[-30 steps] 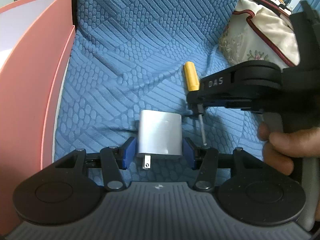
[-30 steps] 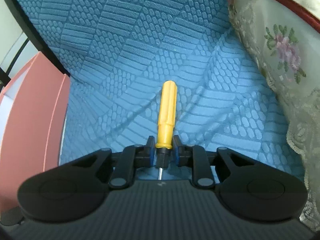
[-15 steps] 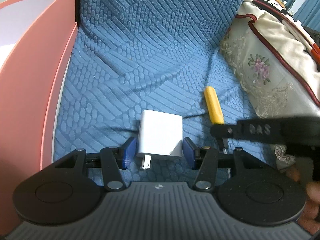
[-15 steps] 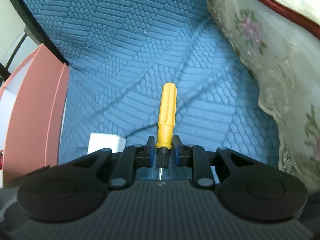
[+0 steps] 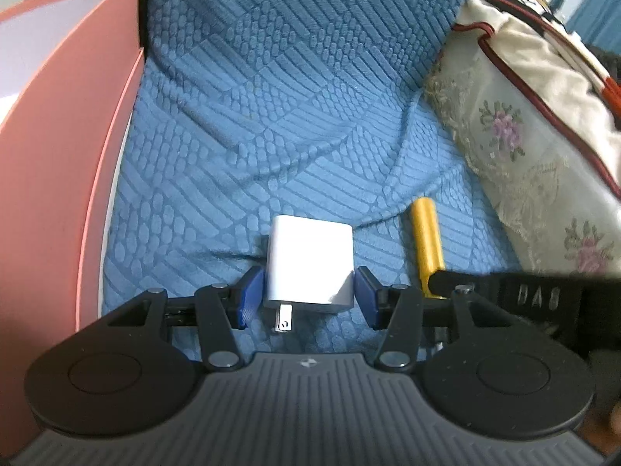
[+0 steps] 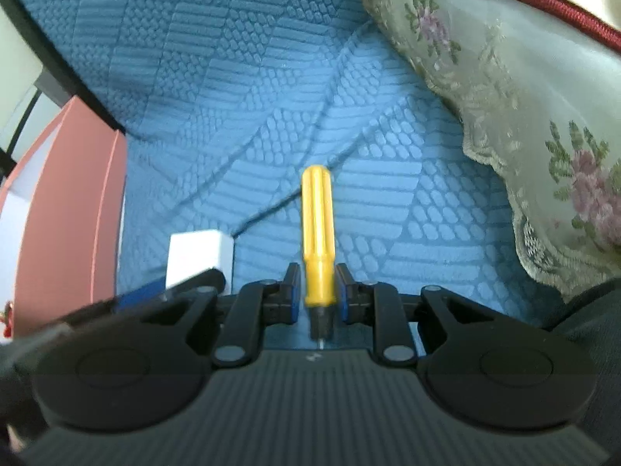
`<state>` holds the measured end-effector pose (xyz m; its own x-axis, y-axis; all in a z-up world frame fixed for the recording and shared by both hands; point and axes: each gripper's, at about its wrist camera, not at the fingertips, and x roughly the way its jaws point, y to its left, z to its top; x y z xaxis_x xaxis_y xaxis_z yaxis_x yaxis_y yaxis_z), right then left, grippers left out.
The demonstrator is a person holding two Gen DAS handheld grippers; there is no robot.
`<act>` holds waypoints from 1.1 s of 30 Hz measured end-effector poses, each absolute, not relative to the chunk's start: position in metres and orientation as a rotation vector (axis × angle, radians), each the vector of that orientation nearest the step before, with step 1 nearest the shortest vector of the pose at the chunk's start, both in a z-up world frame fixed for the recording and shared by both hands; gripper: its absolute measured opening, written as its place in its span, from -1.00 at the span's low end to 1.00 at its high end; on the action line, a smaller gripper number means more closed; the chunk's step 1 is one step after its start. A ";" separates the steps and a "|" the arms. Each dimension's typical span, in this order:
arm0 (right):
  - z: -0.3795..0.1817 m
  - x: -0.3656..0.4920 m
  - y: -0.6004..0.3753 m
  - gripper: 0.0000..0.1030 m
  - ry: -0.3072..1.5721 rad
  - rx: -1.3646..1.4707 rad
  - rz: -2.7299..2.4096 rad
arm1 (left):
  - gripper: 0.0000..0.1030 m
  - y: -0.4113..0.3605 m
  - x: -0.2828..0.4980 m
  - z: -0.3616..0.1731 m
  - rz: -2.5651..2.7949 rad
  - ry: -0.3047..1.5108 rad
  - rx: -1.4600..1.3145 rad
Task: Organize rigid objects
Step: 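Lift and carry the charger and screwdriver with both grippers toward the pink box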
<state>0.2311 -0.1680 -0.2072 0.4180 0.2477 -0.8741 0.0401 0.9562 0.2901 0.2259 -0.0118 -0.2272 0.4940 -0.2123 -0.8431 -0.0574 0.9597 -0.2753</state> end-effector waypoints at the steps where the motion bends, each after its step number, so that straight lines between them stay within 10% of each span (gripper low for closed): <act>1: -0.208 0.233 -0.168 -0.54 1.138 0.284 0.131 | 0.11 -0.014 0.226 -0.227 -0.096 1.050 -0.264; 33: -0.175 0.224 -0.158 -0.62 1.110 0.235 0.196 | 0.11 0.002 0.220 -0.192 -0.096 0.984 -0.339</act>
